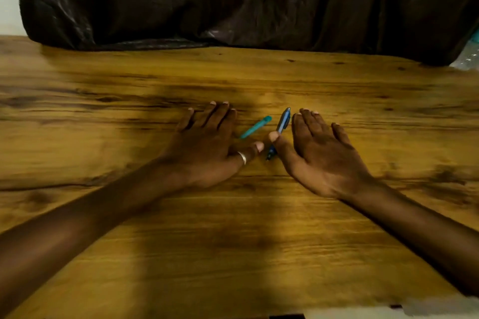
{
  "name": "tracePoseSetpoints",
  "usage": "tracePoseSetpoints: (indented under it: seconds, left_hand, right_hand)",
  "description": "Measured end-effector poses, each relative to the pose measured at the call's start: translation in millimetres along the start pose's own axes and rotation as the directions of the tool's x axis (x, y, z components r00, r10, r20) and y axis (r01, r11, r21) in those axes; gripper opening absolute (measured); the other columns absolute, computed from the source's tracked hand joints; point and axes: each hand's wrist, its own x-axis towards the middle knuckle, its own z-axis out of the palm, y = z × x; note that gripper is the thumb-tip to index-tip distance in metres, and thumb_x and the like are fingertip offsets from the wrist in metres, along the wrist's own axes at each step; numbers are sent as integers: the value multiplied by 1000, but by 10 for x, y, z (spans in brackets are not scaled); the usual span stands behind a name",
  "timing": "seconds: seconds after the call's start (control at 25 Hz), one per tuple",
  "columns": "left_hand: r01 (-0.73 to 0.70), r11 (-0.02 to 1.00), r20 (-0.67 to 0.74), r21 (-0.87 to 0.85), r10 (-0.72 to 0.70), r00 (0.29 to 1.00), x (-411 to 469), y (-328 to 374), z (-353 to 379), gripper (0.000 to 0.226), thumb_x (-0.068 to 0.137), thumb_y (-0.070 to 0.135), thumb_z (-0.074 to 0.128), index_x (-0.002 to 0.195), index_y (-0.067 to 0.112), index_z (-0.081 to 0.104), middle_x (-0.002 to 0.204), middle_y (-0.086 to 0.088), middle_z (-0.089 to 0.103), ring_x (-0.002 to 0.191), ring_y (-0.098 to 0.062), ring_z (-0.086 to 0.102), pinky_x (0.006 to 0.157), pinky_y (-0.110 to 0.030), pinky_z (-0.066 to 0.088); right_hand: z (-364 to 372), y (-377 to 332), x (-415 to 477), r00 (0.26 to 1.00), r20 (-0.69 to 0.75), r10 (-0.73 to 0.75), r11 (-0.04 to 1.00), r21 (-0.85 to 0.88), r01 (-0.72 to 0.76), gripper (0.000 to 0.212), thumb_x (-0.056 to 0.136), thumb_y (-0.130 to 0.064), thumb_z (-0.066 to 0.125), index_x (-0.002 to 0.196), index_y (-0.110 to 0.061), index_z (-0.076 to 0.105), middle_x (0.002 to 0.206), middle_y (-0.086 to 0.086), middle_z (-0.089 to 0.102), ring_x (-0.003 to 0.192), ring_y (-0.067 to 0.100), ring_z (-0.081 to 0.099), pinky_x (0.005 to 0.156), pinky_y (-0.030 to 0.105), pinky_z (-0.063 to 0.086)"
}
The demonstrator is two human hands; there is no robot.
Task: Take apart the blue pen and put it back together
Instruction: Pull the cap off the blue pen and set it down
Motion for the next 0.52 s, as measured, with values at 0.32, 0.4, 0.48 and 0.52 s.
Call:
tracePoseSetpoints:
  seconds: [0.32,0.4,0.48,0.52]
  left_hand:
    - [-177,984,-414,-21,153,898,-90,394,-102,45,98,51,51,135,26,59,132,4,65,120,-20,57,91,-33,49]
    - [-189,979,-430,-76,139,892,-50,533,-184,32,96,44,59,122,29,69,111,6,74,100,-17,66,80,-34,55]
    - [-139,982,-429,-126,72,901,33,632,-245,23,93,43,65,109,30,76,97,6,77,89,-17,68,72,-33,55]
    - [-102,986,-418,-130,39,908,84,666,-259,21,91,44,67,101,30,78,91,6,77,87,-17,69,68,-32,51]
  right_hand:
    - [27,59,31,980,-196,-23,981,185,60,72,94,-70,12,124,-21,55,132,5,57,124,25,51,103,46,39]
    - [12,97,28,937,-349,-24,950,284,131,52,99,-57,24,102,-21,61,106,4,64,99,24,60,79,37,46]
    - [-27,120,8,881,-472,-20,949,269,165,37,102,-41,34,101,-18,63,102,5,65,94,24,60,73,33,44]
    - [-40,115,-6,862,-507,-18,955,246,165,32,102,-35,38,104,-16,64,104,7,65,96,25,60,75,34,45]
